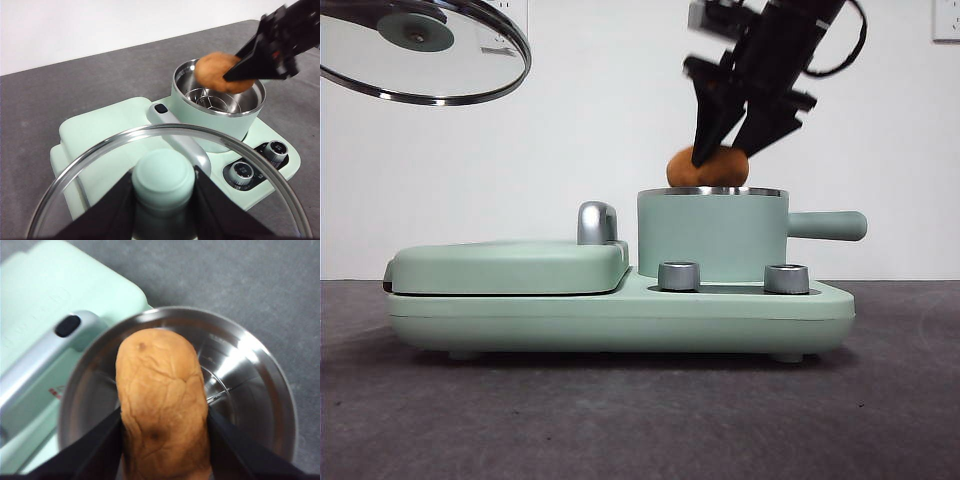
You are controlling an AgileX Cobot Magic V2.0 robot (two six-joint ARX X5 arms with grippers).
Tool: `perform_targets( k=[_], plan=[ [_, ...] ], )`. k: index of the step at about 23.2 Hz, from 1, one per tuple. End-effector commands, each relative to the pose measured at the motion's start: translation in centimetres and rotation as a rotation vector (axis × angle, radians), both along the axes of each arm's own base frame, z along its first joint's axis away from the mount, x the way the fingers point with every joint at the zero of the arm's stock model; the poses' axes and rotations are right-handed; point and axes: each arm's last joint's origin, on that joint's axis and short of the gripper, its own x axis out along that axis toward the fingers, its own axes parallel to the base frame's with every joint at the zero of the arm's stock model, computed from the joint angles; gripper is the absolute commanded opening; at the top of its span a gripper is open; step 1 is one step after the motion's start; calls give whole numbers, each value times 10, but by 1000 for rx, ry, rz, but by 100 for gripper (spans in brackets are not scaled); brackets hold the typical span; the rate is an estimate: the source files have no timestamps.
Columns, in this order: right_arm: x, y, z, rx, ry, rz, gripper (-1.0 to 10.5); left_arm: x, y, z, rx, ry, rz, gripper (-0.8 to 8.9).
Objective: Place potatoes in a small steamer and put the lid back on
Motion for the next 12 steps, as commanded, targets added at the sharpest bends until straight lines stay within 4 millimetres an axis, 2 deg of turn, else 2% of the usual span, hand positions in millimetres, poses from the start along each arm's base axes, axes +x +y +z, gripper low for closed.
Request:
perform_targets(
  k=[1, 7, 12],
  plan=[
    [12, 6, -10, -19, -15, 14, 167, 0, 0, 10, -23, -49, -2, 13],
    [25, 9, -36, -81, 15, -7, 167, 0, 0, 10, -29, -45, 1, 13],
    [27, 10, -40, -85, 28, -5, 184, 0, 0, 10, -29, -45, 1, 13]
  ],
)
